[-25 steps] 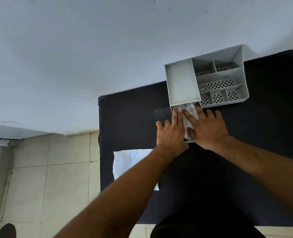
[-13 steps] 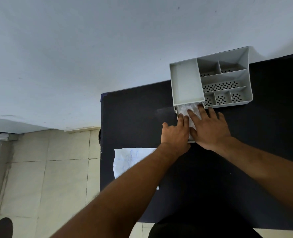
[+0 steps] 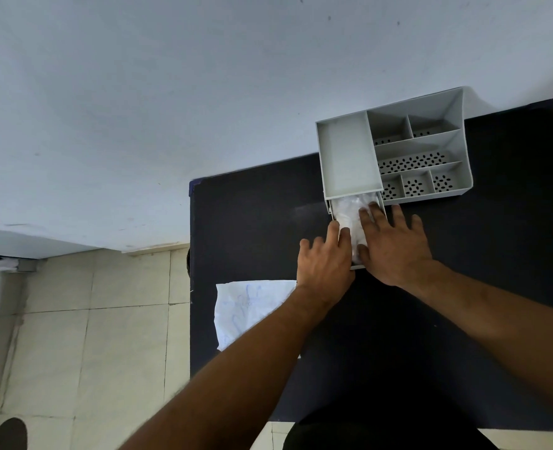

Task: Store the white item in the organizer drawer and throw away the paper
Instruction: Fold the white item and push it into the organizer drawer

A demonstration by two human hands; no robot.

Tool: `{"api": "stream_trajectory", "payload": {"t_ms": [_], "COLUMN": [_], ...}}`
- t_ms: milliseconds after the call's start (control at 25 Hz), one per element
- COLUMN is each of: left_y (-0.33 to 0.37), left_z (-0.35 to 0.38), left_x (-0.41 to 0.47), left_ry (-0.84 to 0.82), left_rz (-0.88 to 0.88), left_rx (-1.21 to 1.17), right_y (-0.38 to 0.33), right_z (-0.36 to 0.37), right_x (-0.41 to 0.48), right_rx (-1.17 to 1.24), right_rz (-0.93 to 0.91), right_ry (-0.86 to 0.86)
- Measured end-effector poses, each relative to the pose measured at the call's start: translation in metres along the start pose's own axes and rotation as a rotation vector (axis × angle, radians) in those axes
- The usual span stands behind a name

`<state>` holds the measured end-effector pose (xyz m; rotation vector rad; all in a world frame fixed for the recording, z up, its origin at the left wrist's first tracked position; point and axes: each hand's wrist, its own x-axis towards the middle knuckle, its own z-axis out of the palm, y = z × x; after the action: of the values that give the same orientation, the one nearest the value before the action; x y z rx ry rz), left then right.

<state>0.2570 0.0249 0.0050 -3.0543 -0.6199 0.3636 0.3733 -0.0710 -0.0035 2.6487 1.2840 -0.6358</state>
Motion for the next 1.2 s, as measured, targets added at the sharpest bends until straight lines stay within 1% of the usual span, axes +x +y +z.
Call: {"api": "stream_trajectory", "payload": {"t_ms": [80,480,560,720,840,960,1120,1200], "left_y": [0.0,0.012,0.014,0.012,0.009,0.007,0.006,0.008], "left_z": [0.003,0.007,0.008,0.013,0.014,0.01,0.0,-0.006], "left_x": [-0.002,-0.005,-0.007,-0.01,-0.012,-0.009,0.001,0.007], "left_ry": [0.045,0.005,0.019,0.102,0.113,0.049,-0.124,-0.156], "left_rz": [-0.01,-0.154,-0.151,-0.098,-0.058,-0.049,-0.043,-0.039], "left_rx": [-0.018,-0.121,-0.13,-0.094,-0.079,-0.096,-0.163,-0.136], "right_y": [0.0,0.0,0.001,0.001,0.001,0.003,0.003,0.004], "right_z": [0.0,0.001,0.0,0.0,0.0,0.0,0.0,0.0], "right_x": [0.001,0.002,0.003,0.004,0.004,0.003,0.001,0.001], "right_rx": [-0.005,0.017,0.029,0.036,0.041,0.041,0.036,0.041], "right_rz": [-0.001,0.009,0.009,0.01,0.002,-0.007,-0.028,-0.034], "right_ry": [-0.001,-0.019,-0.024,-0.033,-0.029,-0.023,-0.006,-0.01]}}
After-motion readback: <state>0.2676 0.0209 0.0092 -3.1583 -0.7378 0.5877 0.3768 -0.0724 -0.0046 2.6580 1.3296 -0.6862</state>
